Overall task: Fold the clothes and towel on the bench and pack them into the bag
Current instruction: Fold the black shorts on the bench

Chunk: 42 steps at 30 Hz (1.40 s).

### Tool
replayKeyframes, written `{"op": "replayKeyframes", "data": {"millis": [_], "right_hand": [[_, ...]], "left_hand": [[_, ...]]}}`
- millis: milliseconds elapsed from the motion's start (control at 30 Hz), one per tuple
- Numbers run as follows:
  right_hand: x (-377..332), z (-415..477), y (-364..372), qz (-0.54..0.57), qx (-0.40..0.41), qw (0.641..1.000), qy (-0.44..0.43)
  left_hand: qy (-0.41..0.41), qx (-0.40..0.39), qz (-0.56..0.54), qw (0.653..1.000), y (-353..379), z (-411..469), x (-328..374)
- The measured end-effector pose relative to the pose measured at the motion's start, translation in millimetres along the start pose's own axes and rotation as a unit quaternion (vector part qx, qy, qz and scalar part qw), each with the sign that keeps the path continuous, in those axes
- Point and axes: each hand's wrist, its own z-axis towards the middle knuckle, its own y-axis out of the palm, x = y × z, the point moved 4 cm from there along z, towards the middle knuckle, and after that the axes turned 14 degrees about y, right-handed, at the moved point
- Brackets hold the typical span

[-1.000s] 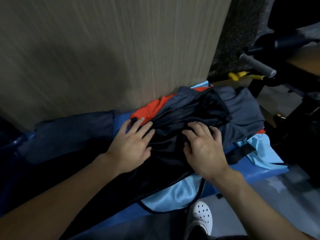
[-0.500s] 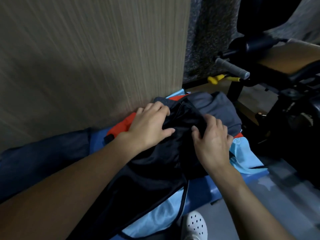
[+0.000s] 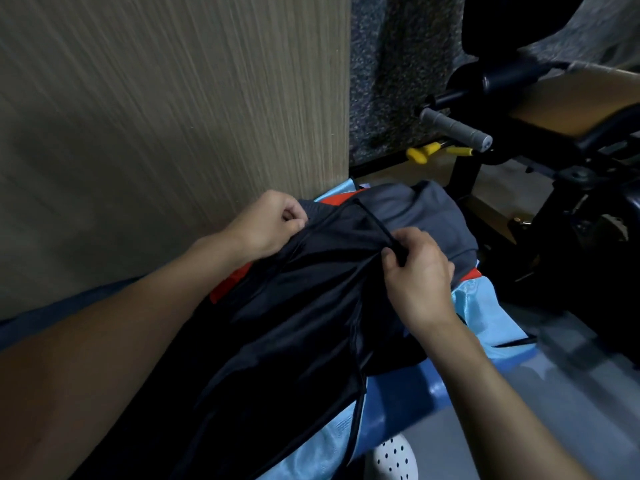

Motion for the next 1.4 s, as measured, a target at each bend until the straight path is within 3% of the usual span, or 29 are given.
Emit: {"op": "replayKeyframes", "data": {"millis": [100, 200, 300, 567, 733, 833, 900, 967, 1233, 1333, 1400], "right_hand": [[0, 2, -1, 0.009, -0.011, 1.000, 0.009], [2, 3, -3, 0.015, -0.008, 1.000, 0.017], [7, 4, -6, -0.002, -0.020, 1.000, 0.024], [8, 4, -7, 0.083, -0.026, 0.995, -0.039], [9, 5, -11, 0.108, -0.015, 0.994, -0.019], [11, 4, -7, 0.111, -0.013, 0.994, 0.008], [11, 3, -5, 0.103, -0.015, 0.994, 0.013], [10, 2, -4, 0.098, -0.020, 0.995, 0.016], [13, 2, -2, 0.094, -0.025, 0.995, 0.015], [12, 2, -2, 0.091, -0.023, 0.996, 0.007], [11, 3, -2, 0.089, -0.026, 0.996, 0.006]], "left_hand": [[0.076, -0.002, -0.039, 0.996, 2, 9, 27], [0.122, -0.132, 0.031, 0.983, 18, 21, 43], [0.120, -0.199, 0.084, 0.969, 26, 30, 37], [0.129, -0.169, -0.026, 0.977, 14, 46, 45], [0.073, -0.142, -0.150, 0.976, 11, 37, 38], [0.100, -0.140, -0.046, 0.984, 12, 10, 27], [0.124, -0.171, 0.080, 0.974, 12, -9, 16], [0.113, -0.190, 0.140, 0.965, 10, -22, 5], [0.101, -0.222, 0.154, 0.957, -17, -25, -10], [0.122, -0.178, 0.178, 0.960, -21, -19, -16], [0.170, -0.116, 0.138, 0.969, -18, -15, 0]]}}
